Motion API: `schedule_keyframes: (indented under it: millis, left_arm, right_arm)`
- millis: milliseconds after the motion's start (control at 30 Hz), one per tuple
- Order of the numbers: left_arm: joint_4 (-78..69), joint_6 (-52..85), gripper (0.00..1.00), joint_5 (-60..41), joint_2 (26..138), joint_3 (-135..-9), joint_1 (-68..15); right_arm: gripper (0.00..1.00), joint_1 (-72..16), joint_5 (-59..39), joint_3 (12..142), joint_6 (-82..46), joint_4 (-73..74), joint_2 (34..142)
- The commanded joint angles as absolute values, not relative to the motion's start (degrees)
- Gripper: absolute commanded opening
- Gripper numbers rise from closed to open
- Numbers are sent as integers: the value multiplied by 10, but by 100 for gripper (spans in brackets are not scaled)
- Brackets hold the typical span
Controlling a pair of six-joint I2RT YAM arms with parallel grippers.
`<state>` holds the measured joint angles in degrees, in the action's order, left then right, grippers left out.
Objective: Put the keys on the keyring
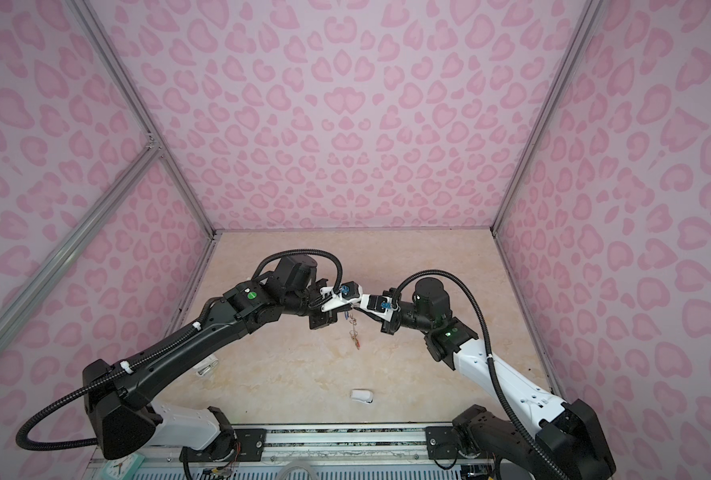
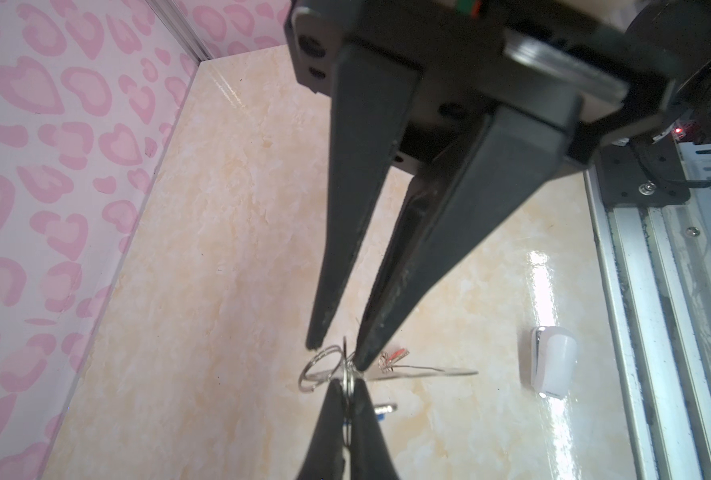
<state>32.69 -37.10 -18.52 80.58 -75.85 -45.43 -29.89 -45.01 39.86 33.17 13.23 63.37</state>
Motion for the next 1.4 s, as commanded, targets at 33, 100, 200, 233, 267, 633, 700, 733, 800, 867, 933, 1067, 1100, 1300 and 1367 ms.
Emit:
schedule_keyframes:
  millis: [33, 100, 200, 233, 267, 633, 700, 733, 800, 867, 933, 1067, 1100, 1300, 1367]
  left_arm:
    - [296, -386, 3, -228, 796, -763, -457]
    - [295, -386, 3, -236, 796, -763, -457]
    - [291, -383, 3, -247, 790, -759, -457]
    - [290, -382, 3, -248, 789, -757, -457]
    - [290, -382, 3, -251, 787, -756, -456]
    - [296, -379, 11, -262, 796, -763, -456]
    - [293, -376, 17, -243, 794, -758, -456]
    - [288, -374, 20, -232, 792, -753, -455]
    - [282, -368, 22, -223, 786, -742, -451]
    - [275, -351, 23, -222, 782, -733, -443]
    - [265, -335, 24, -227, 778, -723, -436]
    - [242, -310, 27, -224, 771, -700, -430]
    - [239, -306, 28, -224, 772, -698, -429]
    - [223, -279, 29, -235, 773, -695, -430]
    - [214, -264, 35, -233, 771, -688, -430]
  right_arm:
    - [15, -300, -446, 391, 336, 128, 638]
    - [14, -300, -447, 393, 340, 125, 638]
    - [11, -300, -445, 387, 340, 127, 634]
    - [10, -300, -445, 385, 340, 128, 633]
    - [9, -299, -444, 383, 340, 130, 632]
    - [0, -301, -429, 363, 329, 165, 617]
    - [0, -300, -428, 360, 325, 168, 614]
    - [0, -300, -426, 359, 324, 171, 611]
    - [0, -298, -425, 355, 314, 181, 608]
    - [0, -296, -427, 351, 304, 193, 606]
    - [0, -292, -430, 347, 295, 206, 604]
    - [0, -290, -441, 344, 287, 217, 603]
    - [0, -289, -442, 344, 287, 216, 604]
    - [0, -289, -441, 345, 287, 212, 604]
    - [0, -289, -433, 349, 285, 205, 606]
